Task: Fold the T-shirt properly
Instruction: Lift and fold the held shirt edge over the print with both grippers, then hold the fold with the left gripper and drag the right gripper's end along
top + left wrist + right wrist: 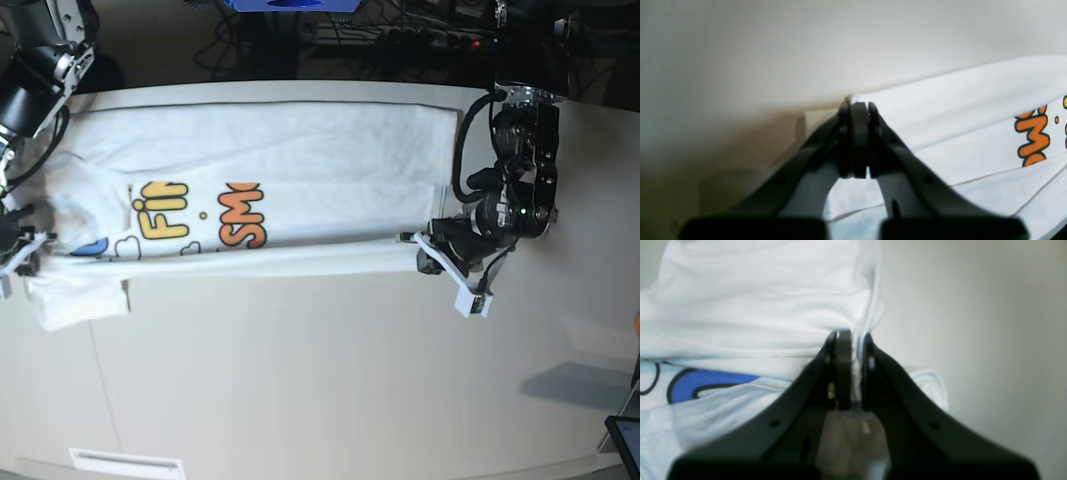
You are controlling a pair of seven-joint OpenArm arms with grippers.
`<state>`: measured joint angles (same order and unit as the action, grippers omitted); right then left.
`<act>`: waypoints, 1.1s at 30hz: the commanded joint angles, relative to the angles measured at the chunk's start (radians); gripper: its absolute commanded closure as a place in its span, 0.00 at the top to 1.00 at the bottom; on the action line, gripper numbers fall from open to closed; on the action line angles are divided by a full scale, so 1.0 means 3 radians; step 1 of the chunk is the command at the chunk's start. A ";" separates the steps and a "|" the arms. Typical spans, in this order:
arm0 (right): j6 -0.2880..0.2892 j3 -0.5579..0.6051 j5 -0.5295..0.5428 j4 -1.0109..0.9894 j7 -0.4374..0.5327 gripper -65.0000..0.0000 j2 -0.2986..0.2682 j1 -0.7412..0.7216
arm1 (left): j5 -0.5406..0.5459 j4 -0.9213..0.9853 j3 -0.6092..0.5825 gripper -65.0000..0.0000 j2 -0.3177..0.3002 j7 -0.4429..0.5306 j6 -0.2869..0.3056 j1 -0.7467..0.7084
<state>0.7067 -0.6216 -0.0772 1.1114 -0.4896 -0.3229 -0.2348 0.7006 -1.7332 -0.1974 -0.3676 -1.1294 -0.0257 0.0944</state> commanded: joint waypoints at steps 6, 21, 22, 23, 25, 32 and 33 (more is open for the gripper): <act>-0.0029 -0.0012 0.0030 0.0262 0.0013 0.00 -0.0036 0.0023 | 0.0000 -0.0045 0.0042 0.00 -0.0036 0.0054 -0.0004 0.0020; -0.0029 -0.0012 0.0020 0.0354 -0.0401 0.00 -0.0005 0.0028 | 0.0000 -0.0035 0.0011 0.00 -0.0036 -0.0089 -0.0004 -0.0026; -0.0029 -0.0012 0.0020 0.0354 -0.0437 0.00 -0.0005 0.0033 | 0.0000 -0.0030 0.0011 0.00 -0.0036 -0.0089 -0.0004 -0.0026; -0.0029 -0.0012 0.0020 0.0354 -0.0467 0.00 -0.0005 0.0064 | 0.0000 -0.0030 0.0011 0.00 -0.0036 -0.0089 -0.0004 -0.0026; -0.0029 -0.0012 0.0020 0.0354 -0.0483 0.00 -0.0005 0.0090 | 0.0000 -0.0030 0.0011 0.00 -0.0036 -0.0089 -0.0004 -0.0026; -0.0029 -0.0012 0.0020 0.0354 -0.0483 0.00 -0.0005 0.0166 | -0.0031 -0.0030 0.0001 0.00 -0.0076 -0.0094 -0.0004 -0.0087; -0.0029 -0.0012 0.0020 0.0354 -0.0483 0.00 -0.0005 0.0171 | -0.0082 -0.0030 -0.0045 0.00 -0.0076 -0.0094 -0.0004 -0.0087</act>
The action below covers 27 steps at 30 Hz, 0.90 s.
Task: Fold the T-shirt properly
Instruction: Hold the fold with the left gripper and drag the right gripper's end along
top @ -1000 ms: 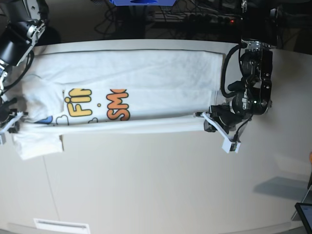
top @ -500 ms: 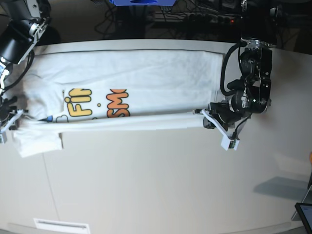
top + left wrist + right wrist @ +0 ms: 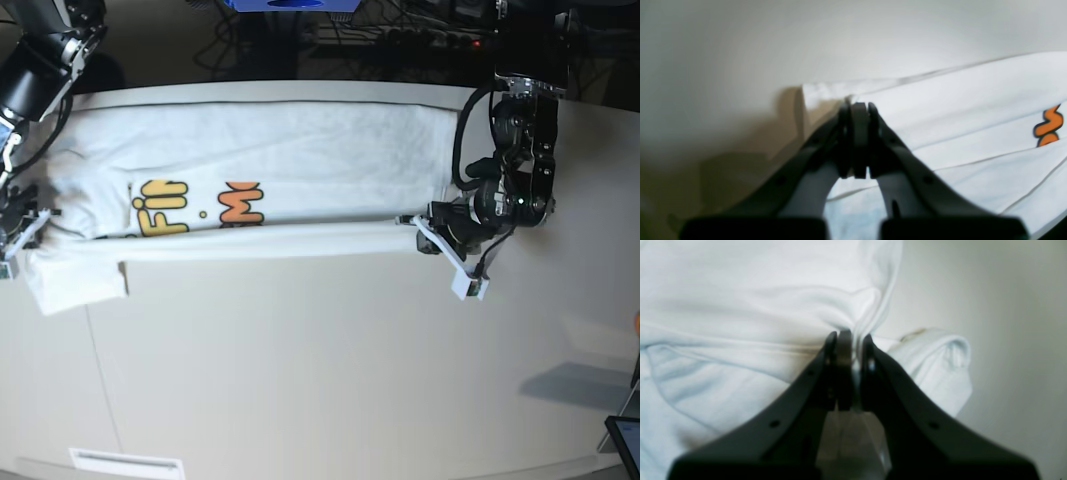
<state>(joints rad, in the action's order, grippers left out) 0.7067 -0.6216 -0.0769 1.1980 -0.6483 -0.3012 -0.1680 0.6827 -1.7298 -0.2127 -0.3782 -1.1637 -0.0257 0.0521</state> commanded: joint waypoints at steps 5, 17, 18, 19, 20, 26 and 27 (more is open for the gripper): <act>-0.0029 -0.0012 0.0018 0.0070 0.0046 0.00 -0.0078 -0.0020 | -0.0432 -0.0042 -0.0352 0.00 -0.0082 0.0020 -0.0004 0.0049; -0.0029 -0.0012 0.0013 0.0065 0.0046 0.00 -0.0078 0.0067 | -0.0539 -0.0036 -0.0409 0.00 -0.0138 0.0025 -0.0004 -0.0012; -0.0029 -0.0012 0.0013 0.0065 0.0046 0.00 -0.0078 0.0067 | -0.0539 -0.0036 -0.0414 0.00 -0.0148 0.0025 -0.0004 -0.0012; -0.0029 -0.0012 0.0013 0.0065 0.0046 0.00 -0.0078 0.0097 | -0.0539 -0.0036 -0.0414 0.00 -0.0148 0.0030 -0.0004 -0.0012; -0.0029 -0.0012 0.0013 0.0065 0.0046 0.00 -0.0078 0.0113 | -0.0539 -0.0036 -0.0414 0.00 -0.0148 0.0030 -0.0004 -0.0018; -0.0029 -0.0012 0.0013 0.0070 0.0046 0.12 -0.0078 0.0128 | -0.0539 0.0051 -0.0414 0.00 -0.0148 0.0035 -0.0004 -0.0038; -0.0029 -0.0012 0.0013 0.0070 0.0046 0.17 -0.0078 0.0133 | -0.0539 0.0091 -0.0414 0.00 -0.0143 0.0041 -0.0004 -0.0038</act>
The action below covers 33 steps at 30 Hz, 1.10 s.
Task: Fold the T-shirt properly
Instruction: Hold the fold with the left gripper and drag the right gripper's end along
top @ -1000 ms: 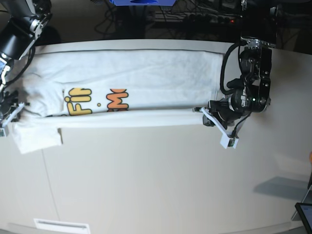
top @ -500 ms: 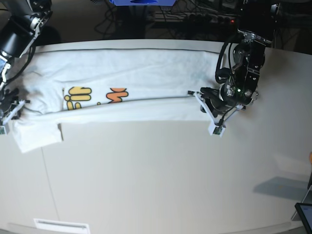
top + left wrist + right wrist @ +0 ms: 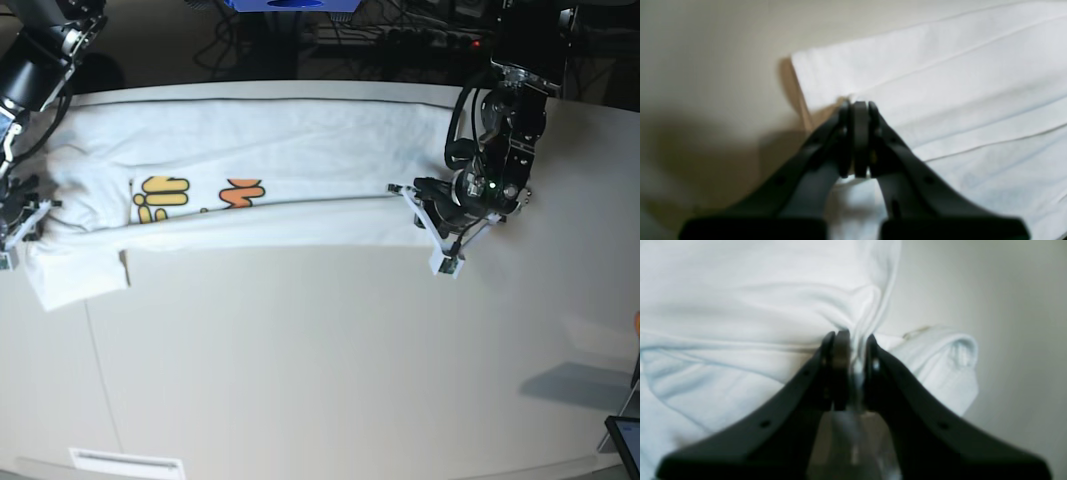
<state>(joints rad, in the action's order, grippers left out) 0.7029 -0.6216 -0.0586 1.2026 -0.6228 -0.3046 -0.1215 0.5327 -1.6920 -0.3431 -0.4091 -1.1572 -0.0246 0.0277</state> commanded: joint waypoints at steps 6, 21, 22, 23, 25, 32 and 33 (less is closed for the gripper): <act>-0.0016 -0.0017 -0.0048 0.0275 -0.0039 0.44 -0.0077 0.0050 | -0.0039 0.0001 0.0021 0.00 -0.0035 0.0024 -0.0007 0.0038; -0.0016 -0.0258 -0.0048 0.0822 -0.0474 0.65 -0.0189 -0.0206 | -0.0039 -0.0004 0.0021 0.00 -0.0030 0.0024 -0.0007 0.0038; -0.0016 -0.0258 -0.0048 0.0822 -0.0479 0.65 -0.0189 -0.0232 | -0.0039 -0.0004 0.0021 0.00 -0.0030 0.0024 -0.0007 0.0038; -0.0016 -0.0253 -0.0043 0.0822 -0.0463 0.65 -0.0189 -0.0242 | -0.0039 -0.0004 0.0021 0.00 -0.0030 0.0024 -0.0007 0.0038; -0.0016 -0.0196 -0.0043 0.0812 -0.0463 0.65 -0.0179 -0.0344 | -0.0039 -0.0004 0.0026 0.00 -0.0030 0.0024 -0.0007 0.0038; -0.0016 0.0535 -0.0043 0.0254 -0.0438 0.65 -0.0194 -0.0759 | -0.0039 -0.0019 0.0026 0.00 -0.0025 0.0024 -0.0007 0.0038; -0.0016 0.0607 -0.0043 0.0111 -0.0382 0.65 -0.0194 -0.0851 | -0.0039 -0.0019 0.0042 0.00 -0.0025 0.0024 -0.0007 0.0038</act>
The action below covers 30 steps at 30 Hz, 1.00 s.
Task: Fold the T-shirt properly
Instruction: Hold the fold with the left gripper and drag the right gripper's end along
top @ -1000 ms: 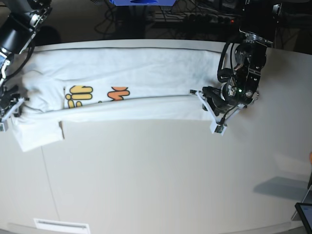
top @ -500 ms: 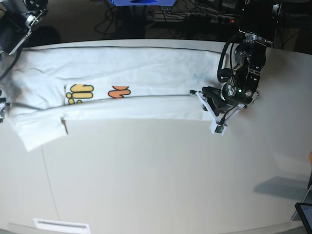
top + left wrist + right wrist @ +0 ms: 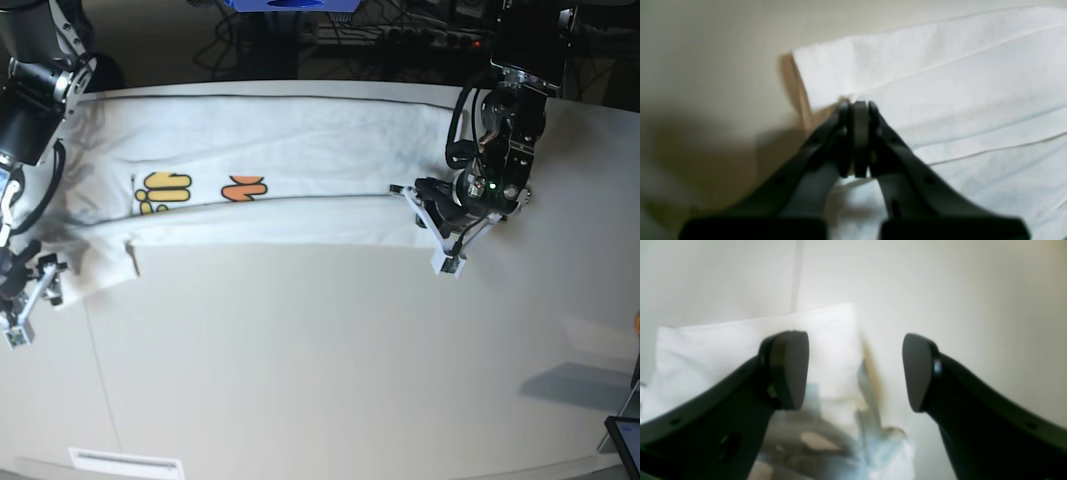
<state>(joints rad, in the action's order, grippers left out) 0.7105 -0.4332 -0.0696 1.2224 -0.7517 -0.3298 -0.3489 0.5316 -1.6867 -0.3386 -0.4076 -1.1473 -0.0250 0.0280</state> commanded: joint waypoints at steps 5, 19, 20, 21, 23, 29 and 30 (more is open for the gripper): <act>-0.0041 0.0117 -0.0011 -0.0610 0.0370 0.76 -0.0161 -0.0333 | -0.0030 -0.0027 0.0037 0.00 -0.0030 -0.0009 -0.0006 0.0032; -0.0041 0.0122 -0.0011 -0.1776 0.0856 0.76 -0.0340 -0.0773 | -0.0030 -0.0037 0.0042 0.00 -0.0030 -0.0009 -0.0006 -0.0009; -0.0041 0.0152 -0.0011 -0.1776 0.0856 0.76 -0.0330 -0.0773 | -0.0030 -0.0032 0.0042 0.00 -0.0030 -0.0009 -0.0006 -0.0009; -0.0041 0.0224 -0.0011 -0.1776 0.0856 0.76 -0.0320 -0.0773 | -0.0030 -0.0032 0.0042 0.00 -0.0030 -0.0009 -0.0006 -0.0004; -0.0041 0.0362 -0.0006 -0.1776 0.0861 0.76 -0.0315 -0.0768 | -0.0030 -0.0037 0.0042 0.00 -0.0030 -0.0009 -0.0006 -0.0004; -0.0259 0.0459 -0.0001 -0.1776 0.0861 0.76 -0.0233 -0.0758 | -0.0030 -0.0037 0.0042 0.00 -0.0030 -0.0009 -0.0006 -0.0014; -0.0269 0.0459 -0.0001 -0.1776 0.0861 0.76 -0.0228 -0.0758 | -0.0030 -0.0037 0.0042 0.00 -0.0030 -0.0009 -0.0006 -0.0014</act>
<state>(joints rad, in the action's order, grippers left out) 0.6346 -0.2939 -0.0769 0.6746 -0.5091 -0.3775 -0.5457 0.5282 -1.6875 -0.3321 -0.4072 -1.1370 -0.0250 0.0162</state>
